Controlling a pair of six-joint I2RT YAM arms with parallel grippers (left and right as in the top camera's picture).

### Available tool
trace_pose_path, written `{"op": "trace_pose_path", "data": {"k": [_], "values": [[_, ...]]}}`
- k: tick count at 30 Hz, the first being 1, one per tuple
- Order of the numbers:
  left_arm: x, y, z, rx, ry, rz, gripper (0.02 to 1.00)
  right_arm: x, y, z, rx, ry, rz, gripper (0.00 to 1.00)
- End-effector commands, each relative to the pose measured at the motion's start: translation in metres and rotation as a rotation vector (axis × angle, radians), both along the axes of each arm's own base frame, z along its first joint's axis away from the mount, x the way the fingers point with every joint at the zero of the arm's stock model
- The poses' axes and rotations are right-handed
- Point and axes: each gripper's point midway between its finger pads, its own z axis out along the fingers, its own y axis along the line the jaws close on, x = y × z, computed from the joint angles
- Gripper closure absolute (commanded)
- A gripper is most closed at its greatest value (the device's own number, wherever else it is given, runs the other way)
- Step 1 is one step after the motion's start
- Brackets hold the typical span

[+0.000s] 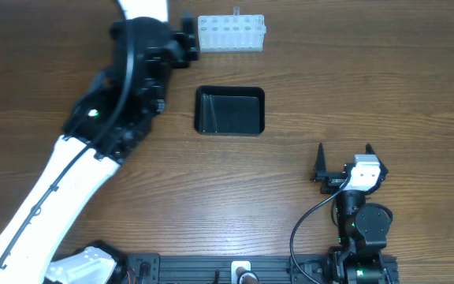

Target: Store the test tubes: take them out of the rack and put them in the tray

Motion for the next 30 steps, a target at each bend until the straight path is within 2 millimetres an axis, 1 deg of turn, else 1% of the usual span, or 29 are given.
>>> {"op": "trace_pose_path", "data": {"k": [1, 3, 4, 8, 11, 14, 15, 18, 21, 27, 30], "values": [[-0.019, 0.039, -0.012, -0.075, -0.050, -0.073, 0.141, 0.000, -0.001, -0.003, -0.001, 0.005, -0.001, 0.009], [-0.028, 0.054, -0.021, -0.099, -0.079, -0.077, 0.121, 0.000, -0.001, -0.003, -0.001, 0.005, -0.001, 0.009], [-0.037, 0.064, -0.028, -0.112, -0.098, -0.077, 0.110, 0.000, -0.001, -0.003, -0.001, 0.005, -0.001, 0.007], [-0.068, 0.089, -0.054, -0.127, -0.144, -0.054, 0.086, 0.000, -0.001, -0.003, -0.001, 0.005, -0.001, 0.007], [-0.093, 0.100, -0.075, -0.127, -0.171, -0.029, 0.082, 0.000, -0.001, -0.003, -0.001, 0.005, -0.001, 0.009], [-0.112, 0.107, -0.093, -0.130, -0.206, -0.017, 0.071, 0.000, -0.001, -0.003, -0.001, 0.005, -0.001, 0.009], [-0.121, 0.110, -0.104, -0.132, -0.233, -0.014, 0.064, 0.000, -0.001, -0.003, -0.001, 0.005, -0.001, 0.007], [-0.134, 0.111, -0.118, -0.138, -0.283, -0.021, 0.051, 0.000, -0.001, -0.003, -0.001, 0.005, -0.001, 0.009], [-0.141, 0.111, -0.131, -0.142, -0.319, -0.032, 0.045, 0.000, -0.001, -0.003, -0.001, 0.005, -0.001, 0.009], [-0.150, 0.111, -0.155, -0.144, -0.343, -0.034, 0.020, 0.000, -0.001, -0.003, -0.001, 0.005, -0.001, 0.007], [-0.153, 0.109, -0.167, -0.145, -0.338, -0.046, 0.025, 0.000, -0.001, -0.003, -0.001, 0.005, -0.001, 0.009]]}}
